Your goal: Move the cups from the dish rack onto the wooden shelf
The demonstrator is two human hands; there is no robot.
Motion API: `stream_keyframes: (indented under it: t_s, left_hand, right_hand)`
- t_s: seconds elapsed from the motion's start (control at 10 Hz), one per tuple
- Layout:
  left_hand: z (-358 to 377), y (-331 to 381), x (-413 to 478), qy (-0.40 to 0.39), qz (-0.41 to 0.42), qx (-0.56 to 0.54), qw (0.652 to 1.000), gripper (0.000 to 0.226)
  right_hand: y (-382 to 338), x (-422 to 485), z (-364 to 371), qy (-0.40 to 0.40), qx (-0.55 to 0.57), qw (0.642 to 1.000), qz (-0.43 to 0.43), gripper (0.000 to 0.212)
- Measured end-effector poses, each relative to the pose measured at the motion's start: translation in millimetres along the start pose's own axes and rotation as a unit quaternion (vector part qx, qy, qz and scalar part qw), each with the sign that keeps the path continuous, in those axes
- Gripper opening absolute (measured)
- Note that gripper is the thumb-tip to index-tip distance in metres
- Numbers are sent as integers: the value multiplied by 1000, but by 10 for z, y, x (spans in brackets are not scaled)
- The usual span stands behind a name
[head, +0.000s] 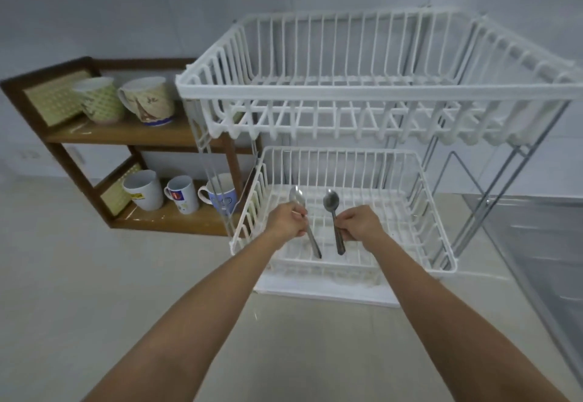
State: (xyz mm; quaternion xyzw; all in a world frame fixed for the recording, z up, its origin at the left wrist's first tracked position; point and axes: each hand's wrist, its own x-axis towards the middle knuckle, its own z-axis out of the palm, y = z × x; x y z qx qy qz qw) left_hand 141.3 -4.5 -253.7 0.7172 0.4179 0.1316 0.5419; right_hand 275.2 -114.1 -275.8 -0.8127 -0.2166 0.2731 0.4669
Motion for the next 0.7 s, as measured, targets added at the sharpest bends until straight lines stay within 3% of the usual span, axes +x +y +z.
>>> stream_keyframes:
  t_s: [0.2,0.5,0.6,0.7]
  left_hand:
    - [206,-170,320,-6,30,80,996,26]
    - [178,-157,407,-10,77,196,977,34]
    - [134,-176,267,-7,113,182,977,30]
    - [13,-241,44,22,207,166,964,20]
  right_hand:
    - [49,202,56,-31,-65,997,-7,5]
    - [73,202,91,-8,-116,993,-21,13]
    - [42,104,83,2,-106,994,-22,16]
    - [-103,-156,122,76,-95,989,-81,21]
